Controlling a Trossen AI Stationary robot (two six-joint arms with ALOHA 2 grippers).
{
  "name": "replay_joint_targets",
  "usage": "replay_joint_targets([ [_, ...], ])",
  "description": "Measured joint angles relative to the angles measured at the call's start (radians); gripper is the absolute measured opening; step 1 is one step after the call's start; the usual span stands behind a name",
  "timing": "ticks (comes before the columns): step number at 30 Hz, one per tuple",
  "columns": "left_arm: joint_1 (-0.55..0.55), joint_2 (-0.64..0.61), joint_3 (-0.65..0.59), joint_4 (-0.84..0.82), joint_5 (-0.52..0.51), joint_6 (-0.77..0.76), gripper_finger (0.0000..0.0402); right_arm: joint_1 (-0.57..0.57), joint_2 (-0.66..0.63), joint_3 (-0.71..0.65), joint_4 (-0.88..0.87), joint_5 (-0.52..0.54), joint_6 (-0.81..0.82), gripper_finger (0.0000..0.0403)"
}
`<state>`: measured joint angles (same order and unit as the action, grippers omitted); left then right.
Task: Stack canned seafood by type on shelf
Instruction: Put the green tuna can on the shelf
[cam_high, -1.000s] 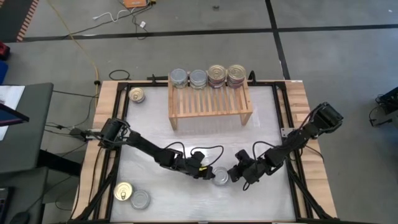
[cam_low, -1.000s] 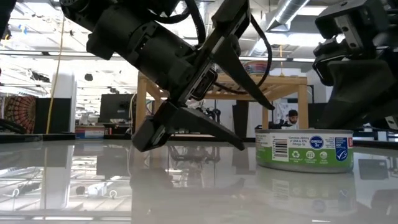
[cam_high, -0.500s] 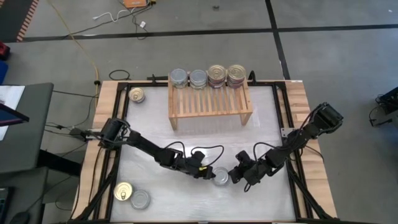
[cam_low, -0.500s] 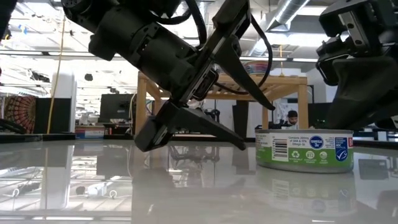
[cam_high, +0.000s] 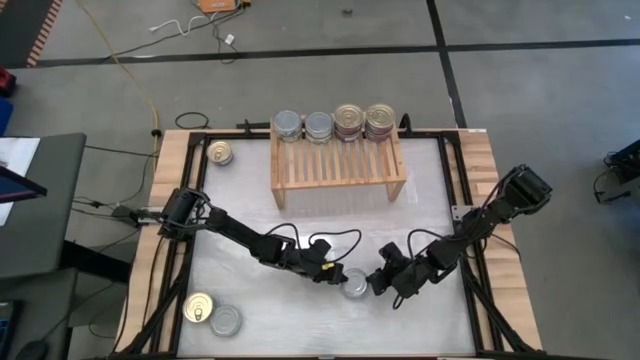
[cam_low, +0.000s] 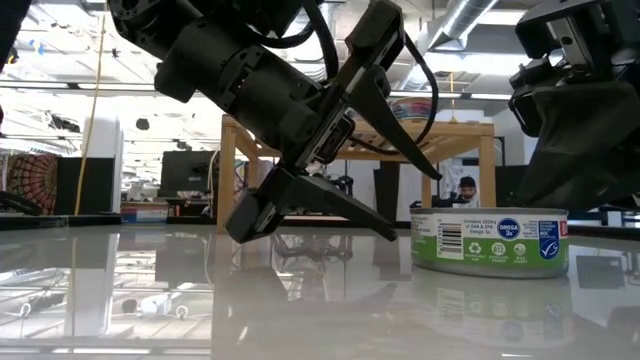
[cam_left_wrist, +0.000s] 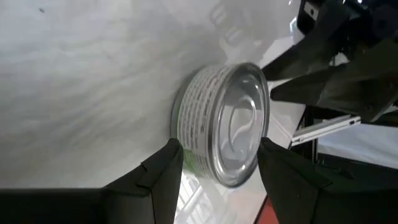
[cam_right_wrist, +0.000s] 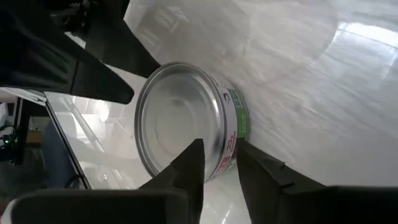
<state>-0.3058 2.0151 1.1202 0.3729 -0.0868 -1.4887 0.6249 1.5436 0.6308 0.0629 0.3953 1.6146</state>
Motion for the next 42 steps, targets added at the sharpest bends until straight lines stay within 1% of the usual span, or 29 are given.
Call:
replay_joint_targets([
  [4, 0.002, 0.0, 0.0, 0.0, 0.004, 0.004, 0.0196, 0.0, 0.0, 0.0, -0.009, 0.005, 0.0, 0.0129],
  [9, 0.004, 0.0, 0.0, 0.0, 0.004, 0.004, 0.0196, 0.0, 0.0, 0.0, -0.016, 0.007, 0.003, 0.0124],
  [13, 0.005, 0.0, 0.0, 0.0, 0.004, 0.004, 0.0196, 0.0, 0.0, 0.0, 0.022, 0.007, 0.007, 0.0122],
  [16, 0.005, 0.0, 0.0, 0.0, 0.004, 0.004, 0.0196, 0.0, 0.001, 0.0, 0.031, 0.028, 0.008, 0.0122],
  [20, 0.007, 0.0, 0.0, 0.0, 0.004, 0.004, 0.0196, -0.004, 0.001, 0.0, 0.023, 0.03, 0.008, 0.0122],
  [24, 0.012, 0.0, 0.0, 0.001, 0.003, 0.006, 0.0196, -0.005, 0.049, 0.0, 0.054, 0.03, 0.024, 0.0122],
  [27, 0.012, 0.0, 0.0, 0.002, 0.003, 0.011, 0.0196, -0.004, 0.097, 0.001, 0.143, 0.029, 0.034, 0.0122],
  [29, 0.012, 0.0, 0.0, 0.002, 0.003, 0.012, 0.0196, -0.003, 0.112, 0.001, 0.166, 0.027, 0.035, 0.0122],
  [34, 0.012, 0.0, 0.0, 0.0, 0.004, 0.011, 0.0196, -0.004, 0.105, 0.001, 0.158, 0.02, 0.031, 0.0122],
  [42, 0.007, 0.0, 0.0, 0.002, 0.039, 0.005, 0.0196, -0.003, 0.104, 0.001, 0.157, 0.019, 0.029, 0.0115],
])
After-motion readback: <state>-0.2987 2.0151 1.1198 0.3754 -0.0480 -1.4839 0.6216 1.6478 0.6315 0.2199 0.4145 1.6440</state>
